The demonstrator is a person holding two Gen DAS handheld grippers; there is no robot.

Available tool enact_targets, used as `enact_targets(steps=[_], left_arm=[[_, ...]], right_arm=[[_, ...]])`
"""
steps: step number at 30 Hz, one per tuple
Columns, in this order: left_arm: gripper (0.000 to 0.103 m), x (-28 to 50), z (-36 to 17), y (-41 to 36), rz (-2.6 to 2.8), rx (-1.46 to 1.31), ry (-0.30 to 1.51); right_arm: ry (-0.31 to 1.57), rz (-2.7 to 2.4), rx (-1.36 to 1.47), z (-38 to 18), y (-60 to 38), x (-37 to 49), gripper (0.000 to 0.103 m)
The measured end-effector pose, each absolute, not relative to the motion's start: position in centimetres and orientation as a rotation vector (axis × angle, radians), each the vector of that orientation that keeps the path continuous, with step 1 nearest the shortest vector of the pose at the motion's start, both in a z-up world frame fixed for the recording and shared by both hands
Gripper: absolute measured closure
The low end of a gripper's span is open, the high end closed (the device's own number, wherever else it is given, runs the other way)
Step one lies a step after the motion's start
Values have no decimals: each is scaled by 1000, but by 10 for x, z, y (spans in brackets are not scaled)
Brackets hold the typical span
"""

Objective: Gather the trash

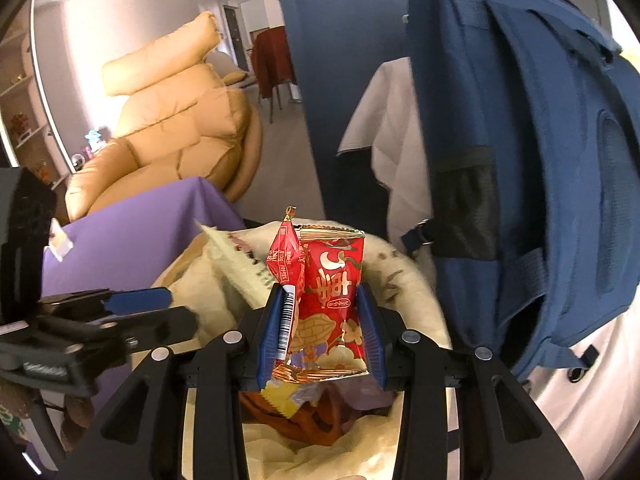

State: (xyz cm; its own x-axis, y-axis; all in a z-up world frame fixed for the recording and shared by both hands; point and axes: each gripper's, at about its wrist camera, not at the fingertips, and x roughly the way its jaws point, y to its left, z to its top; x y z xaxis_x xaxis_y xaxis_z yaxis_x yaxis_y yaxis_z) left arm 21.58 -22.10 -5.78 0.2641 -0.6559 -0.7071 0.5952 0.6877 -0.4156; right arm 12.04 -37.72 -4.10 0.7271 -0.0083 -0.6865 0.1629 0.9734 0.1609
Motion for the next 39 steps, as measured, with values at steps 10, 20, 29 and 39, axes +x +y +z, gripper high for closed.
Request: enact_targets(steps=[10, 20, 29, 39], left_arm=[[21, 177, -32, -151, -725, -29, 849], [21, 158, -23, -106, -691, -55, 798], [21, 138, -20, -95, -641, -34, 767], [21, 82, -10, -79, -522, 69, 737]], right_arm=[[787, -17, 221, -51, -346, 159, 67], [1022, -7, 156, -92, -330, 187, 67], [924, -5, 242, -65, -334, 149, 43], [800, -21, 186, -31, -292, 77, 43]])
